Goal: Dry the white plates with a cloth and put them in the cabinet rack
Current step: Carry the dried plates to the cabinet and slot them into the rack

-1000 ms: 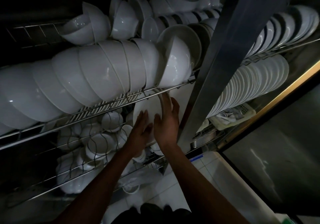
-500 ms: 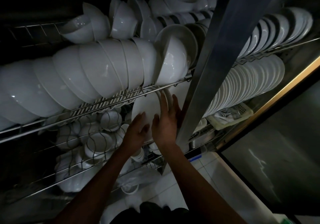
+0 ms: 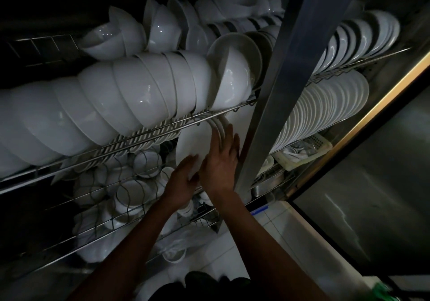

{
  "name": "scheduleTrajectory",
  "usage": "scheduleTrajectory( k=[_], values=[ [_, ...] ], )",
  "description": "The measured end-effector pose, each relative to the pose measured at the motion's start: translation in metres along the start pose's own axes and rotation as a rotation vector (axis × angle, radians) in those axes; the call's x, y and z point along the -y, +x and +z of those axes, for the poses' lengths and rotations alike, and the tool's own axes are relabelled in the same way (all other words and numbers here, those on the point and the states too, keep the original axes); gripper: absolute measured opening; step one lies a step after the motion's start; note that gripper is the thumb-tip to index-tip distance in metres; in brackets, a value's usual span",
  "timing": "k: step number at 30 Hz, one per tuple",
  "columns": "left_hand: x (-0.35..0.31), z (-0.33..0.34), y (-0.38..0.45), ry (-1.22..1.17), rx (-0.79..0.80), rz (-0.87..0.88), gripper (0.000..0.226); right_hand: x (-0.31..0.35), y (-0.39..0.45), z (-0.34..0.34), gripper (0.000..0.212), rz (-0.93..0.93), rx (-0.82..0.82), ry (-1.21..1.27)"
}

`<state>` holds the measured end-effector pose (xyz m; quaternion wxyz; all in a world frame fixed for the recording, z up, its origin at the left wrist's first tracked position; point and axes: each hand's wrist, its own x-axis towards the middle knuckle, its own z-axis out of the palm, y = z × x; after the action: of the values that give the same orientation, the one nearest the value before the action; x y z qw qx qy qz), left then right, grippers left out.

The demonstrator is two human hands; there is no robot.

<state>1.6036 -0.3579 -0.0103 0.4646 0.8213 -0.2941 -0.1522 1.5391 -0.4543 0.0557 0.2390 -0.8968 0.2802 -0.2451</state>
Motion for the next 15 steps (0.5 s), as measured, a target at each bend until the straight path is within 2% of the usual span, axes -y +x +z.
scheduleTrajectory(
  k=[8,12,15],
  values=[
    [-0.001,-0.011,-0.008,-0.001,0.032,0.024,0.042,0.002,-0.009,-0.007,0.071,-0.061,0.03,-0.107],
    [-0.001,-0.022,-0.011,0.161,0.047,0.059,0.038,0.004,-0.021,-0.015,0.062,-0.152,0.004,-0.102],
    [-0.003,-0.032,-0.018,0.28,0.046,0.077,0.038,0.004,-0.026,-0.02,0.063,-0.208,0.03,-0.153]
  ],
)
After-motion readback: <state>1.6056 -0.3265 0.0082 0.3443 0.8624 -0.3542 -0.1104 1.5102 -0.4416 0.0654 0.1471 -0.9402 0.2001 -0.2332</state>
